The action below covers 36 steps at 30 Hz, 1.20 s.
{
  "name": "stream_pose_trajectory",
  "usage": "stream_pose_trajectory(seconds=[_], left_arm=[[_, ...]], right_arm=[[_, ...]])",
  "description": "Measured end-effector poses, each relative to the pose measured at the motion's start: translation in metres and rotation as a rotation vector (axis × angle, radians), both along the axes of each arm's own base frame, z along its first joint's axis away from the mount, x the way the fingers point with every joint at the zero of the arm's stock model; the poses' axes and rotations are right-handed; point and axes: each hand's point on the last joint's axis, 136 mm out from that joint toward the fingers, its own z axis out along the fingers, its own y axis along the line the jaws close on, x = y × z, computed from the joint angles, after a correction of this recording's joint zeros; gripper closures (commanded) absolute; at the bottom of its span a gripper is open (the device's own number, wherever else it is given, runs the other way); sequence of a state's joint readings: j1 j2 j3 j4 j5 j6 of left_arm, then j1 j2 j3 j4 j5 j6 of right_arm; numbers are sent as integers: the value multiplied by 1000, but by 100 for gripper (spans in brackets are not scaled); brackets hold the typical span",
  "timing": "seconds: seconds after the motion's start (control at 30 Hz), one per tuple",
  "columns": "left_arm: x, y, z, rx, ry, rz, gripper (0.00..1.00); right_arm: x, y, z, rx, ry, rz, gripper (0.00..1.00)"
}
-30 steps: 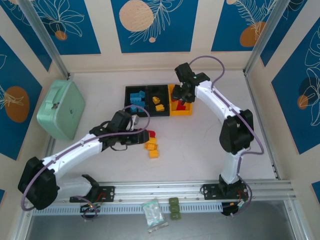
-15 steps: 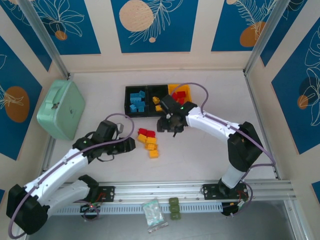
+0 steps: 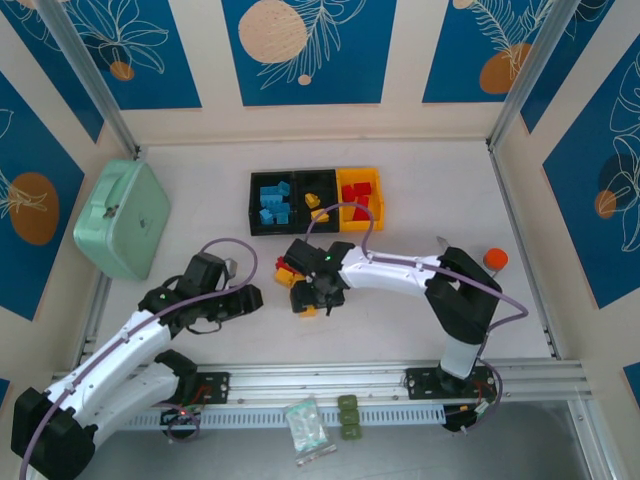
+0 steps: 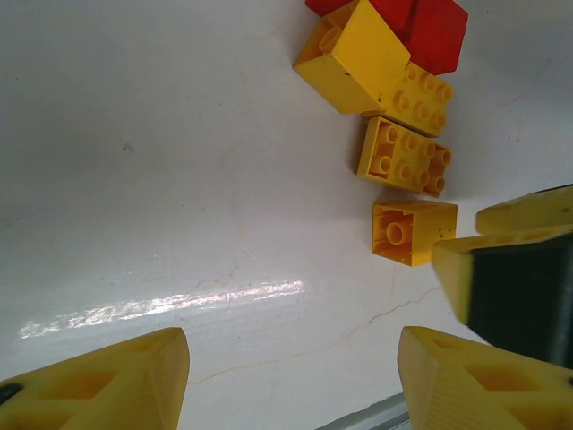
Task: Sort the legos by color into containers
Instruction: Pick up the lego from the bottom-center of the table, then place the lego in the container.
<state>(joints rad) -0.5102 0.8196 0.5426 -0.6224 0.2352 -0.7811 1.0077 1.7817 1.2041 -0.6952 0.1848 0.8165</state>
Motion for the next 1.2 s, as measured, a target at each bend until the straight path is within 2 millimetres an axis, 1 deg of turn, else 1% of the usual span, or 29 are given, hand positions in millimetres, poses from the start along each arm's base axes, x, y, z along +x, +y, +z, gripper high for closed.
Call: stream_pose_trajectory(seconds=[0.07,0.17,0.27,0.4,0.43,0.53,0.57,0.67,0.77,0.83,0.9,1.0,1.1,1.2], left_arm=[[0,0,0,0,1,0,37],[-1,0,-3,1,7,2,37],[-3,0,-6,-2,19,4,37],[-4,1,-10,-5,31,12,37],[-4,1,-10,-5,35,14,37],[-4,0,-12,-6,42,15,37],[-4,0,-12,-7,44,14,37],[-2,-2,-12,-13,40,13,37],[0,-5,-11,-25,35,7,37],[2,-8,-11,-36,34,2,37],[4,-12,-11,-52,33,-3,37],[9,-18,-10,-76,29,-10,37],[14,-24,-12,-94,34,-10,37],[19,-29,-14,-106,43,-12,37]], right_arm=[[-1,0,-7,-14,14,-3,34],[2,7,-5,-3,15,-5,36],[4,10,-10,-8,19,-11,39],[3,9,-19,-28,33,-13,39],[3,9,-20,-31,35,-13,40],[4,11,-22,-33,38,-21,52],[5,11,-22,-32,37,-21,55],[6,13,-20,-28,34,-23,58],[8,10,-18,-29,34,-31,58],[11,8,-12,-20,25,-40,58],[17,3,1,2,9,-55,59],[31,-5,25,45,-31,-83,58],[50,-17,43,70,-66,-114,58],[75,-27,57,85,-100,-144,58]])
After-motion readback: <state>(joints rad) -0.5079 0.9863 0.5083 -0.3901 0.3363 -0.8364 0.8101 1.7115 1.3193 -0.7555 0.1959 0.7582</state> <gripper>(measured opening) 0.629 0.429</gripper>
